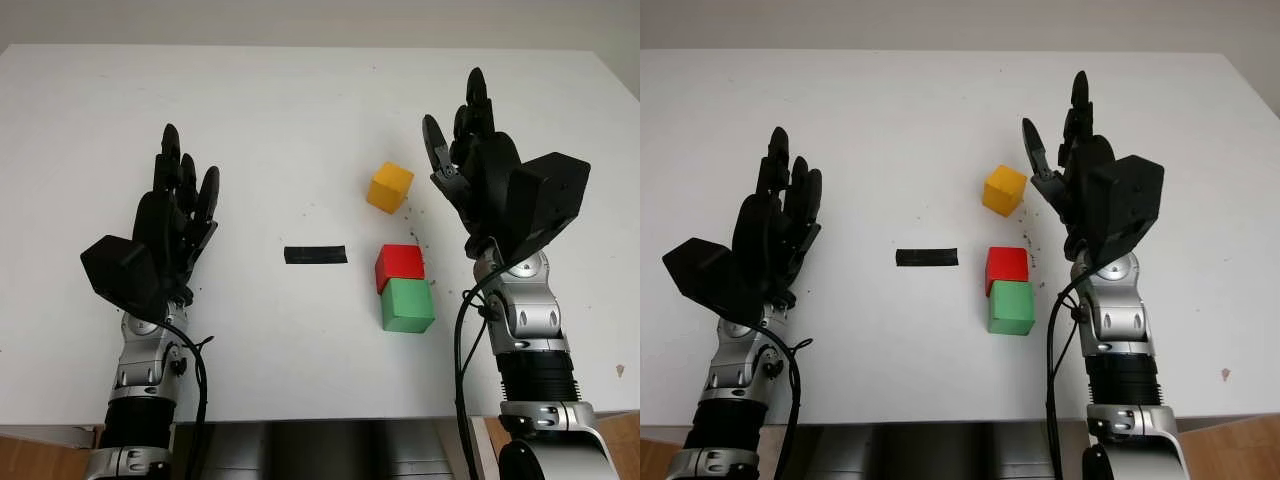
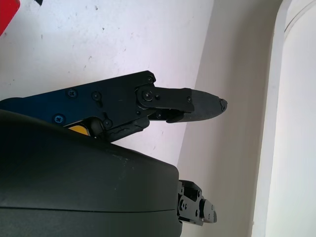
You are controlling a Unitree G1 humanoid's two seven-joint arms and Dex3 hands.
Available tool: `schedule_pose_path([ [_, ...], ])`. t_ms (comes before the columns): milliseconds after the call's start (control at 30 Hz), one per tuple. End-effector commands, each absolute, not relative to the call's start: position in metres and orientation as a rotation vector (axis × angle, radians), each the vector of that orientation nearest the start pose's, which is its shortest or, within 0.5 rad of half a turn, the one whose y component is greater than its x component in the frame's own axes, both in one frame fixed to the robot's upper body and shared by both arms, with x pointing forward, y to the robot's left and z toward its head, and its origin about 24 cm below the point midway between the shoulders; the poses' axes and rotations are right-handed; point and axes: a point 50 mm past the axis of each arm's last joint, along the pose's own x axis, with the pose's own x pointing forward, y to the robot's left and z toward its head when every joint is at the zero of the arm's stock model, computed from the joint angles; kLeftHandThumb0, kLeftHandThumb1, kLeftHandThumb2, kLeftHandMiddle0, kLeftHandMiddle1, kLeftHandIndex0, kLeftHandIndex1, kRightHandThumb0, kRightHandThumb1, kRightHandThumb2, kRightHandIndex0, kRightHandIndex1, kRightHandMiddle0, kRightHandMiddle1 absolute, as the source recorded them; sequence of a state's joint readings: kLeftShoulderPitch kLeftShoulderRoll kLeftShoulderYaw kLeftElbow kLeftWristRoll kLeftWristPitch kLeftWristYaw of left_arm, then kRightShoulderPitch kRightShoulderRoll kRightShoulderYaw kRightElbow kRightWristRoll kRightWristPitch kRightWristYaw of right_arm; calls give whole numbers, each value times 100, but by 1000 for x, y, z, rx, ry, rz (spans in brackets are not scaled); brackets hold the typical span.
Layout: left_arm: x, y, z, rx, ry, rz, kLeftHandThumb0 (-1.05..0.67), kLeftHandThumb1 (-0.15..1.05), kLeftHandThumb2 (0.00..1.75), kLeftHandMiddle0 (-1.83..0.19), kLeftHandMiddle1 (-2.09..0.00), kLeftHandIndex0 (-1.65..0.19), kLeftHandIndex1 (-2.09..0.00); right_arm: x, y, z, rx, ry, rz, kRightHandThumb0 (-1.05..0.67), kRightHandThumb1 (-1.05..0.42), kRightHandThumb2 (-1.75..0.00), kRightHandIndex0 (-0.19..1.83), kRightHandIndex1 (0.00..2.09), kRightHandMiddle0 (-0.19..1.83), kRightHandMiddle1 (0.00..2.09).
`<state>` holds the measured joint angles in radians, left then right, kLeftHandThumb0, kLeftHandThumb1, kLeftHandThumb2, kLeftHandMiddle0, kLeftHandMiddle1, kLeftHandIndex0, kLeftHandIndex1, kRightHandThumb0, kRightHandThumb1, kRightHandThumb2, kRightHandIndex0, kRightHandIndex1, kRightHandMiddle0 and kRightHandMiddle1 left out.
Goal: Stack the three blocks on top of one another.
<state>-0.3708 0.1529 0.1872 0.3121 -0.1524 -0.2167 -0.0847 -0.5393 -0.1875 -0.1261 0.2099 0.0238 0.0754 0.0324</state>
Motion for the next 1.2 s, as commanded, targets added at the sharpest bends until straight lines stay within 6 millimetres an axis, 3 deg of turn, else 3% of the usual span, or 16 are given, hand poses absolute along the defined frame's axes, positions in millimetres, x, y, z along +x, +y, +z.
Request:
schedule_pose_path([
  [0, 317, 200, 103, -24, -307, 45, -56, 105, 42, 8, -6, 8, -6, 344, -181, 154, -149, -277, -10, -55, -105, -41, -18, 2, -17, 5],
  [433, 317, 200, 104, -25, -305, 42, -55, 105, 44, 9, -5, 8, -5, 348, -184, 153, -187, -254, 47, -57, -105, -38, -16, 2, -16, 6],
  [667, 318, 203, 107, -14, -312, 34, -55, 105, 45, 10, -5, 9, -5, 357, -194, 173, -354, -306, 114, -67, -105, -28, -1, 9, -2, 12],
  [800, 320, 204, 110, -13, -317, 29, -52, 105, 46, 10, -5, 10, -4, 362, -202, 189, -371, -328, 178, -64, -105, -20, -3, 8, -4, 11],
  [1000, 323, 205, 112, 21, -317, 10, -54, 105, 46, 11, -5, 11, -4, 367, -213, 213, -534, -347, 227, -61, -103, -8, 5, 11, 5, 17],
  [1033, 324, 205, 112, 21, -317, 6, -55, 105, 45, 11, -5, 11, -5, 367, -214, 218, -566, -357, 241, -60, -101, -7, 10, 14, 7, 22],
  [1133, 326, 204, 114, 15, -317, 8, -56, 105, 44, 10, -6, 10, -5, 366, -216, 228, -617, -380, 275, -53, -96, -5, 20, 23, -13, 80],
  [1167, 327, 204, 114, 16, -317, 7, -56, 105, 43, 9, -6, 10, -6, 365, -216, 232, -649, -389, 293, -52, -95, -5, 22, 25, -15, 88],
])
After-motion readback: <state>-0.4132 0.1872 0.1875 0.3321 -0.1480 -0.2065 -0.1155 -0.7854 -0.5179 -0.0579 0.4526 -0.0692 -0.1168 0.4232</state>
